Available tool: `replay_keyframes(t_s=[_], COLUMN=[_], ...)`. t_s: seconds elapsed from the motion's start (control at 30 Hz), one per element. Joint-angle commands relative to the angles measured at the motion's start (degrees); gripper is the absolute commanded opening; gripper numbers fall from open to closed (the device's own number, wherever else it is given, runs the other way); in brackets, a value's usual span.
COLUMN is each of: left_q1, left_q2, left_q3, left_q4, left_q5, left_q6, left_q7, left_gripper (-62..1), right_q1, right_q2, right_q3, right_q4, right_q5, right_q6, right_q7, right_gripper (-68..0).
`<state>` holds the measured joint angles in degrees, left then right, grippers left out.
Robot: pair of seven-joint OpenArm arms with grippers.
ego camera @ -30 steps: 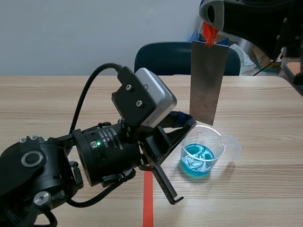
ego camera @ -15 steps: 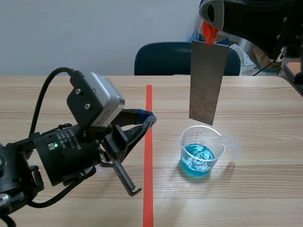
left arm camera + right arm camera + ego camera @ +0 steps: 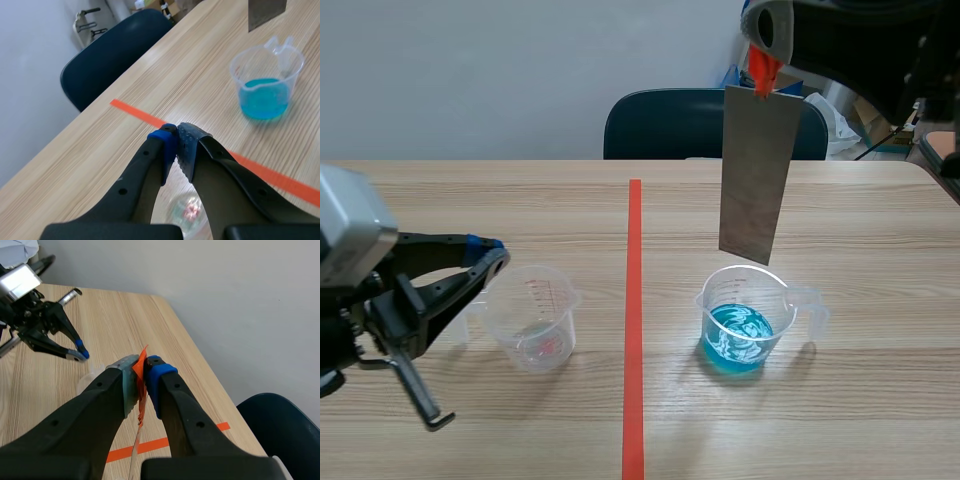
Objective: Do the redox reaction experiment
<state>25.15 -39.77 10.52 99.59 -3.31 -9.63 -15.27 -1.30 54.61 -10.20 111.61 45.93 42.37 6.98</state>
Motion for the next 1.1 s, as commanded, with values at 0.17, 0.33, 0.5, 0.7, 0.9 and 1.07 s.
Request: replay_keyframes(t_s=[0.17, 0.33, 0.5, 0.7, 0.9, 1.07], left_q1=[10.4, 16.4, 20.7, 25.4, 29.2, 31.4], left_q2=[-0.4, -0.4, -0.4, -0.4, -0.4, -0.4], left_q3=[-10.0, -15.7, -20.4, -25.0, -26.9, -27.3], left_q4=[2.2, 2.2, 2.2, 2.1, 2.0, 1.7], left_q5=[-3.8, -5.1, -5.7, -5.7, -3.9, -1.5], left_q6=[0.1, 0.1, 0.1, 0.1, -0.1, -0.1], left_q7=[-0.8, -0.9, -2.6, -6.0, -8.0, -10.0], left_gripper=[-58.2, -58.1, -58.1, -47.6, -23.5, -11.0], right_q1=[0.8, 0.8, 0.8, 0.8, 0.8, 0.8], right_q2=[0.0, 0.0, 0.0, 0.0, 0.0, 0.0], right_q3=[0.9, 0.9, 0.9, 0.9, 0.9, 0.9], right_q4=[0.5, 0.5, 0.5, 0.5, 0.5, 0.5], right_q5=[1.1, 1.0, 1.0, 1.0, 1.1, 1.1], right_q6=[0.4, 0.4, 0.4, 0.4, 0.4, 0.4], right_q7=[1.0, 1.0, 1.0, 1.0, 1.0, 1.1], right_gripper=[-66.9, -66.9, -66.9, -66.9, -66.9, -66.9])
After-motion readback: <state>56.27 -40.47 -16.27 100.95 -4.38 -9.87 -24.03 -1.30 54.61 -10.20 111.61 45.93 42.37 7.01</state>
